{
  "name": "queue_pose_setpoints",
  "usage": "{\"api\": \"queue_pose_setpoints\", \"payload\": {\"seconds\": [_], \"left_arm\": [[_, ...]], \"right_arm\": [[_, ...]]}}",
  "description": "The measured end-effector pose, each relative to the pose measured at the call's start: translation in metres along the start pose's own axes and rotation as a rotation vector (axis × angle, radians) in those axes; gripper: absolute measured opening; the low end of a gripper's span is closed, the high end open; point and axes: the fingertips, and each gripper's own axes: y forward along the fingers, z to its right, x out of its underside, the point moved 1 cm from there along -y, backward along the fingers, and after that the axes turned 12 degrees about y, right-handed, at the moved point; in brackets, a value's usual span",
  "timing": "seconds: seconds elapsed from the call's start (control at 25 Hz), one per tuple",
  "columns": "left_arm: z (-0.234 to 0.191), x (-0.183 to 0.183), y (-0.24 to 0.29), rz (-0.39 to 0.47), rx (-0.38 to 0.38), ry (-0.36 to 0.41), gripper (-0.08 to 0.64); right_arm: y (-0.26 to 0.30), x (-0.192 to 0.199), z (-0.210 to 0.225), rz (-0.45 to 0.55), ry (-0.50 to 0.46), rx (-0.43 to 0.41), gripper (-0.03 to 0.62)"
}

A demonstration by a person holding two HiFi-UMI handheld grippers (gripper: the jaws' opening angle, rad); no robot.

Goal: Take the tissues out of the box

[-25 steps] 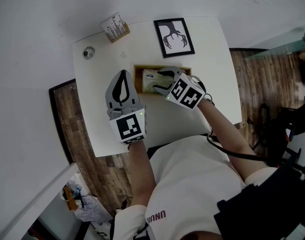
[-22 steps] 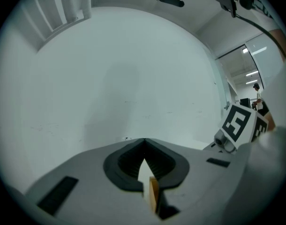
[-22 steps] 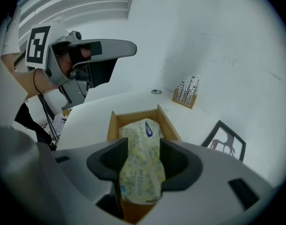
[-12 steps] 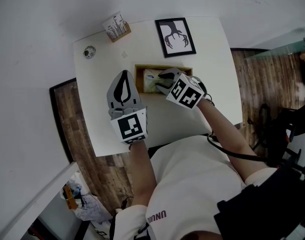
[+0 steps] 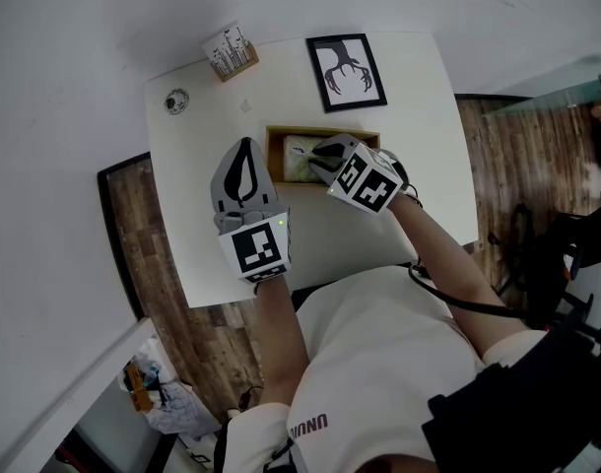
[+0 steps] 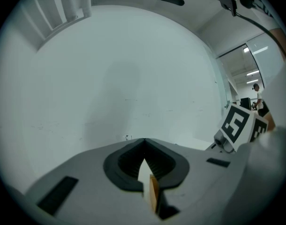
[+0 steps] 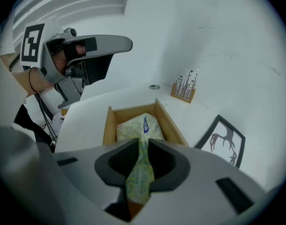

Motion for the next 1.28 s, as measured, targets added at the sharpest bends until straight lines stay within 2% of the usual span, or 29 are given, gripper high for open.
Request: {"api": "queue_pose_setpoints", "payload": {"seconds": [0.56, 1.28], "left_arm": [[-0.001, 0.001, -0.001, -0.004, -0.004, 0.006, 0.012], [-0.003, -0.001, -0.002, 0.001, -0.015, 0.009, 0.012]], "right_arm": [[-0.011, -0.004, 0.001, 0.018, -0.029, 0.024, 0.049], [-0.024, -0.019, 0.001, 0.054, -0.064, 0.036, 0.043]]}}
